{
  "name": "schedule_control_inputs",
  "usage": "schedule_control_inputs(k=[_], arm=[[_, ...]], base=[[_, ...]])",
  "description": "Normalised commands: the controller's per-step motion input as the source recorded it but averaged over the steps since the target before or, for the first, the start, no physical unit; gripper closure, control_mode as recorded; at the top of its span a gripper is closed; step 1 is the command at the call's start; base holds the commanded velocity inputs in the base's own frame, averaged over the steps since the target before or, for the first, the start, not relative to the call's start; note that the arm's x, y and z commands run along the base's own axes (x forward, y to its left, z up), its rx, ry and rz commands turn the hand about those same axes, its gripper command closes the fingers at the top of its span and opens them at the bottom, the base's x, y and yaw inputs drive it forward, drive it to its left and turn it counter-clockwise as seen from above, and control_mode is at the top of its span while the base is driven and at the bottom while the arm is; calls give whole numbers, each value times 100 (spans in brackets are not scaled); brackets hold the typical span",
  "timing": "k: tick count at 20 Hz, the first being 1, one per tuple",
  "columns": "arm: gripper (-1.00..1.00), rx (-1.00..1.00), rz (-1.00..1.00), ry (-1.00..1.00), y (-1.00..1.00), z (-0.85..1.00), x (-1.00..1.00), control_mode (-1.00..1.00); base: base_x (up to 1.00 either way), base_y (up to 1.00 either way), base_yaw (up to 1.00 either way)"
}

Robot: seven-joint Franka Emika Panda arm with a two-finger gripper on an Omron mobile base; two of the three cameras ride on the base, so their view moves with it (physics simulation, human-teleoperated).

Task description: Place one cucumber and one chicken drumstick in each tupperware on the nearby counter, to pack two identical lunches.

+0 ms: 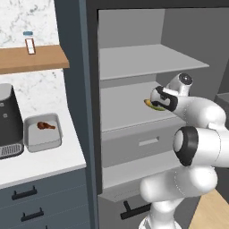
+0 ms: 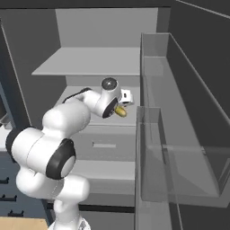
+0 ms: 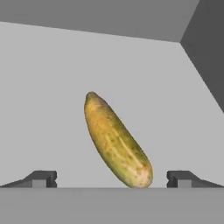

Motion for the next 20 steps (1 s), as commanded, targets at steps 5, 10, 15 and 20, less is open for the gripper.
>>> schedule_control_inputs(k=[5,10,15,20], arm=[[-100,0,6,6,-8,-25,49,-100],[-100,0,9,6,7,-30,20,-100],[-100,0,12,3,21,-35,1,-100],[-100,0,13,1,22,-32,0,-100]], base=[[0,0,0],[0,0,0],[0,0,0],[0,0,0]])
